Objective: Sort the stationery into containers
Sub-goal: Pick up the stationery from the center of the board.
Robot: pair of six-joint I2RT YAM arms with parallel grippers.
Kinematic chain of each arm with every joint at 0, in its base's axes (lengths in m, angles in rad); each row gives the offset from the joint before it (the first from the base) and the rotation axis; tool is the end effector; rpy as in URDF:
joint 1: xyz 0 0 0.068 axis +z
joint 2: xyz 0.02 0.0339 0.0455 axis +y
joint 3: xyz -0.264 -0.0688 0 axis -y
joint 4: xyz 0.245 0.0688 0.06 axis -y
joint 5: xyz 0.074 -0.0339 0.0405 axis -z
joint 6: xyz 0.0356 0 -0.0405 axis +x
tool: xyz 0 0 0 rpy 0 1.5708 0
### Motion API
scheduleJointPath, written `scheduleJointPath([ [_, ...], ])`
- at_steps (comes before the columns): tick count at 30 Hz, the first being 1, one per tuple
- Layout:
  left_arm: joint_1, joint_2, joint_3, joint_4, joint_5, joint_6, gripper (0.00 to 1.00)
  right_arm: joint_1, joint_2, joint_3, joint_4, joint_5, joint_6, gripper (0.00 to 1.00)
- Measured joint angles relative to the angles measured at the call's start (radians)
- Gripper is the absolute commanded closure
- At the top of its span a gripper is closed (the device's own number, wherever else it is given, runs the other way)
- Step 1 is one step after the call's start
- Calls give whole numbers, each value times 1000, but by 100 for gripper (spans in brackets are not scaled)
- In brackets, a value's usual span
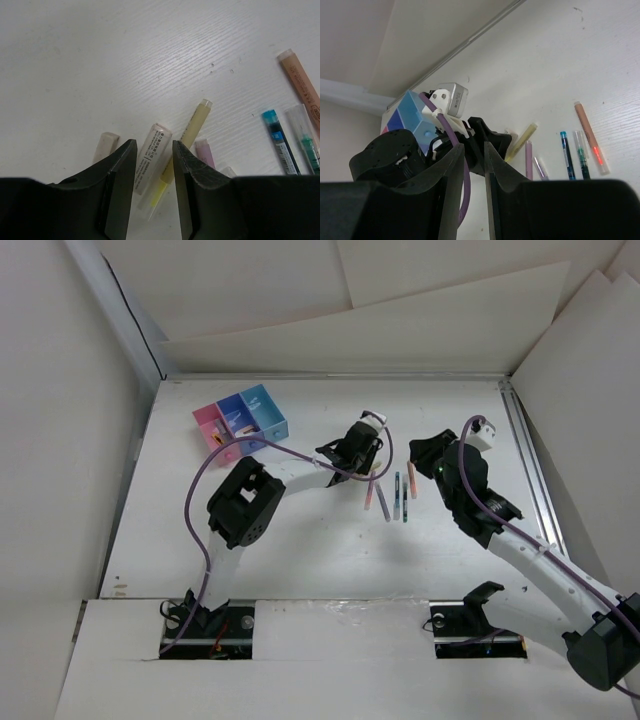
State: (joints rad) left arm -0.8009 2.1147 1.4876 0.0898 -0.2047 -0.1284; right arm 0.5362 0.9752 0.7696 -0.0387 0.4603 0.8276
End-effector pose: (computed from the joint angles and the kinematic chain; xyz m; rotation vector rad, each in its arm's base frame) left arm 0.3419 -0.3423 0.1885 0.5802 2.0333 -0.3437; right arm 0.2030 0.1022 0.3151 0.5855 1.7276 0.5572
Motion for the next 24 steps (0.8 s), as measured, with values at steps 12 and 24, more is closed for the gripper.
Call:
scheduleJointPath([
  [12, 0, 31, 7, -17, 14, 13, 90, 0, 0, 0, 0, 0, 0, 71],
  [24, 0, -16, 6, 2, -11, -6, 94, 0, 6, 0, 0, -5, 0, 71],
])
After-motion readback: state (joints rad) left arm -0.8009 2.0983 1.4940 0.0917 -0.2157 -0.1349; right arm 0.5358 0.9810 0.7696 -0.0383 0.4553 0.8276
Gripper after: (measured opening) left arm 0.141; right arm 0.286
